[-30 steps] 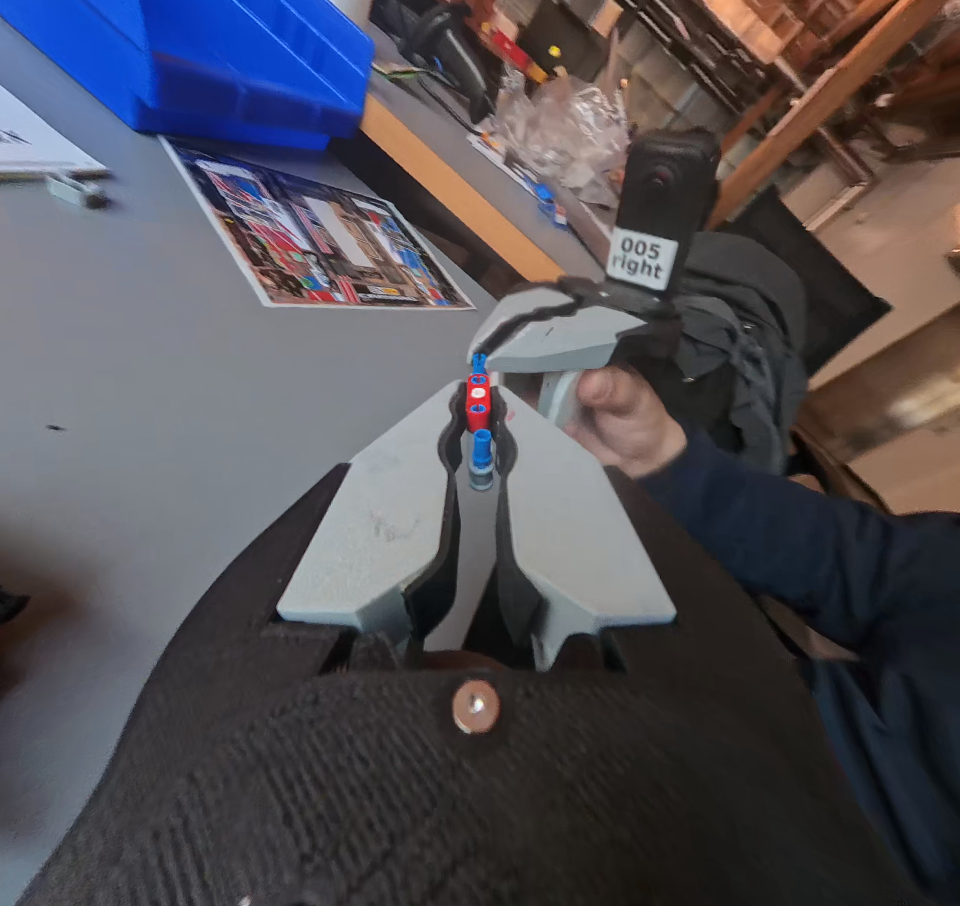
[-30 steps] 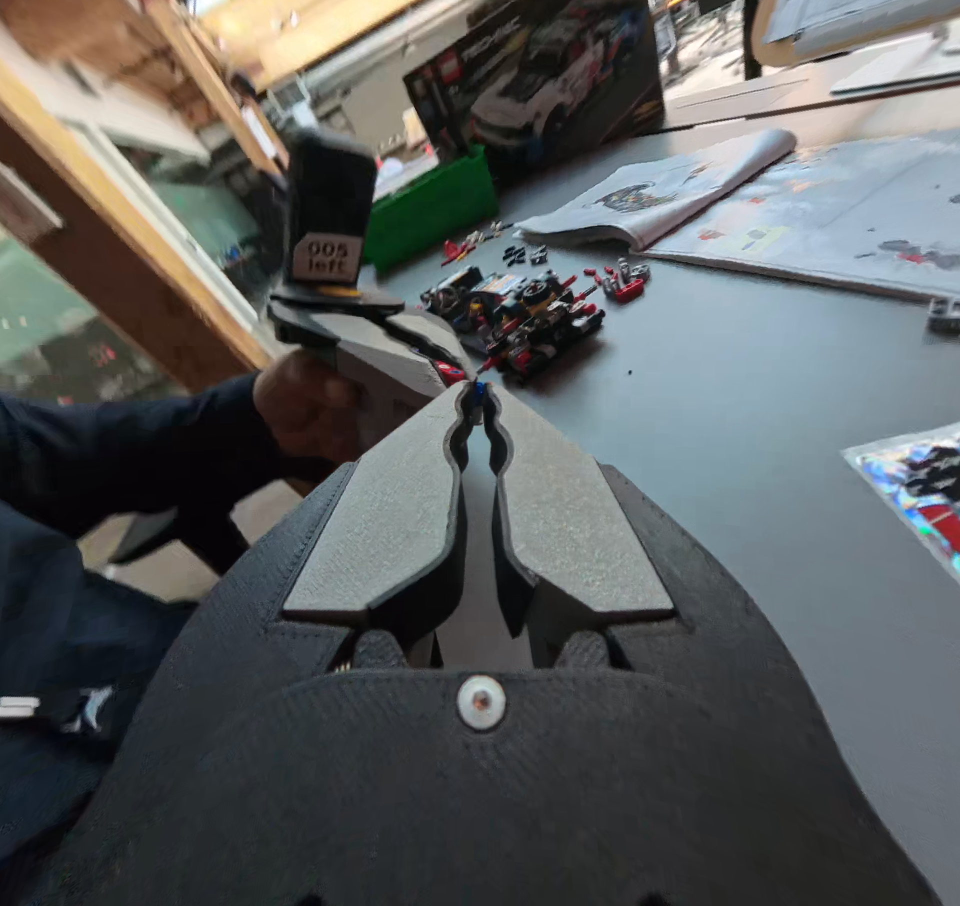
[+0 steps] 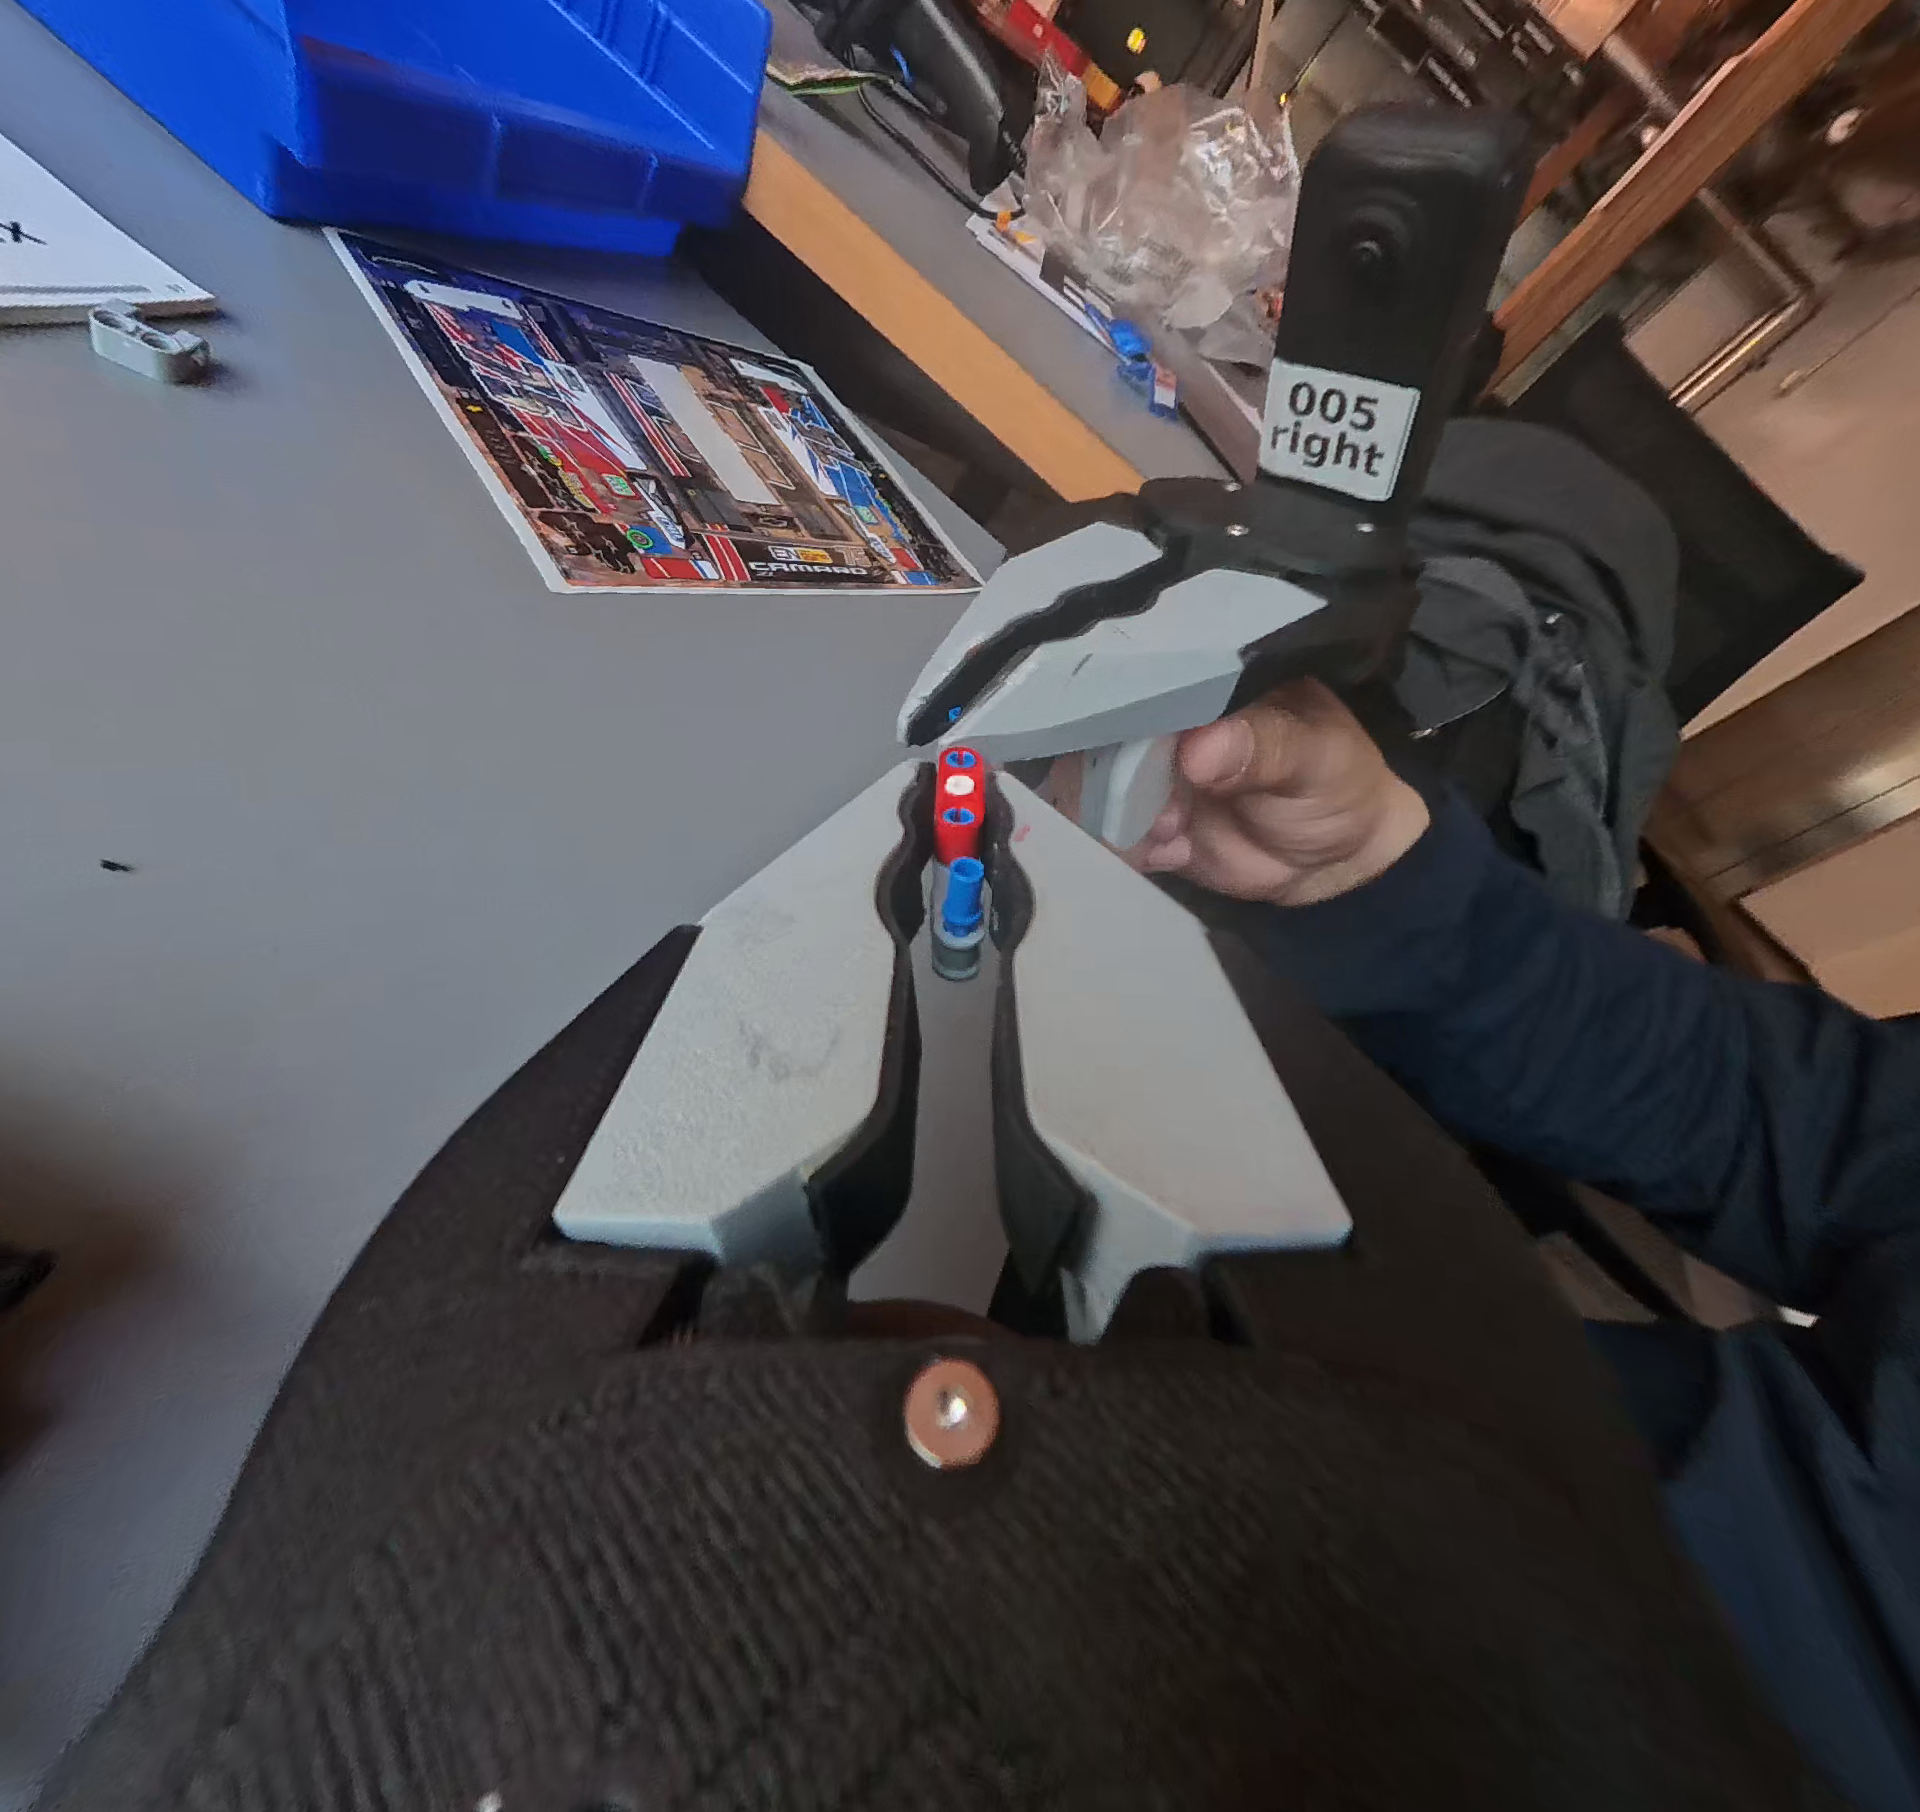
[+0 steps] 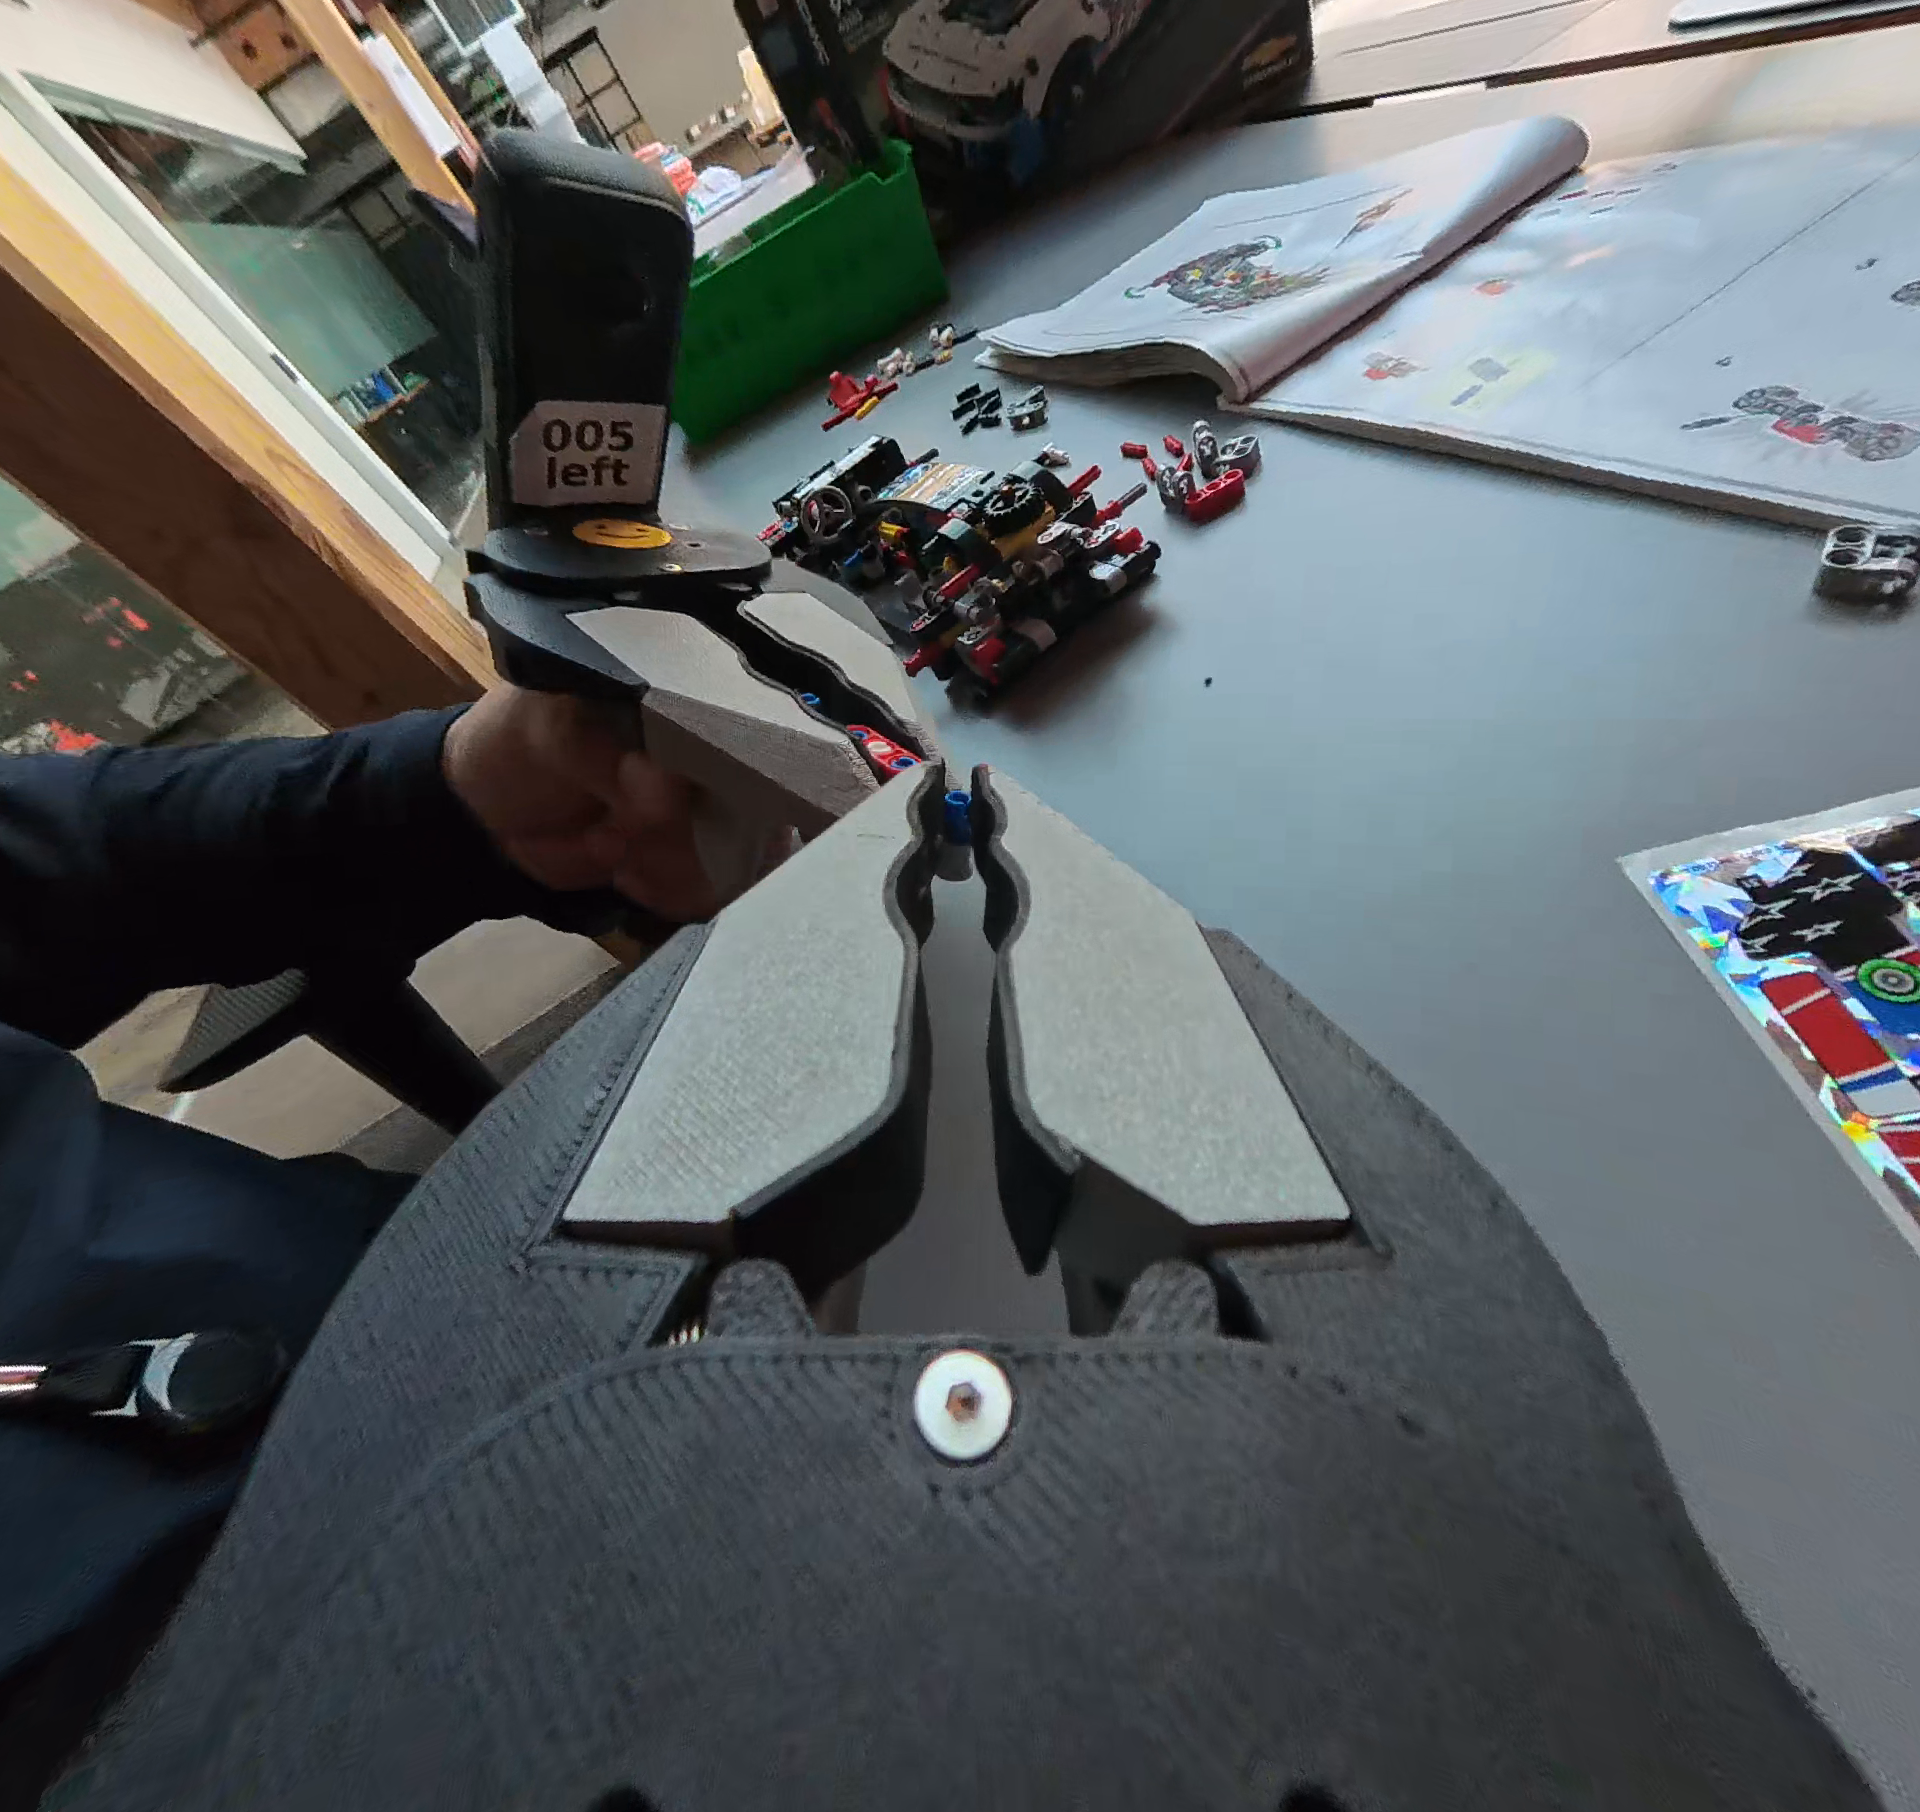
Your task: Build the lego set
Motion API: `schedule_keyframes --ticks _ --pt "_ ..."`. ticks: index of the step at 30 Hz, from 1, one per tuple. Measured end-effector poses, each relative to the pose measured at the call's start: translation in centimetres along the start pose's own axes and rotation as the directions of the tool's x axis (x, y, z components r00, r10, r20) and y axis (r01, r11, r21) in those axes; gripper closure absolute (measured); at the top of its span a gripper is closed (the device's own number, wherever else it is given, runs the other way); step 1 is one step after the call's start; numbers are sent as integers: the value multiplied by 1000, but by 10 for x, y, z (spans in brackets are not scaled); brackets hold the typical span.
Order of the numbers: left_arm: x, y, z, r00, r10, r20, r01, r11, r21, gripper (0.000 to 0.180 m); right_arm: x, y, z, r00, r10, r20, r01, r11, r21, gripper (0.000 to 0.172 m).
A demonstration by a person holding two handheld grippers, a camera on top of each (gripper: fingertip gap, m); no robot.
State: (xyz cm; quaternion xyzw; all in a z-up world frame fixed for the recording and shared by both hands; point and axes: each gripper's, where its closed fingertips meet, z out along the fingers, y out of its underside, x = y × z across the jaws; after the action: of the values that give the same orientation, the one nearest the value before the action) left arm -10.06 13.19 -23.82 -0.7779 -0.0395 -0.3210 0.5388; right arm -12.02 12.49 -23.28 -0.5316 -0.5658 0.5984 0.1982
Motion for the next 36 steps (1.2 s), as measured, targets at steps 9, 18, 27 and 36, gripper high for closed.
schedule_keyframes --ticks 9,18,27,36 --pt "-1 -3 -1 999 -49 -18 49 999 22 175 2 -3 -8 1000 11 29 -12 1000 24 159" --pt "3 -7 -1 997 -61 -50 64 997 52 175 -2 -5 -6 994 60 86 -64 997 44 171" --pt "2 -8 -1 997 -58 -40 61 996 67 175 0 -5 -1 1000 -18 14 17 1000 22 171" --pt "-16 -27 -5 985 -29 169 -12 971 239 175 16 -30 14 982 13 -186 25 980 200 172"
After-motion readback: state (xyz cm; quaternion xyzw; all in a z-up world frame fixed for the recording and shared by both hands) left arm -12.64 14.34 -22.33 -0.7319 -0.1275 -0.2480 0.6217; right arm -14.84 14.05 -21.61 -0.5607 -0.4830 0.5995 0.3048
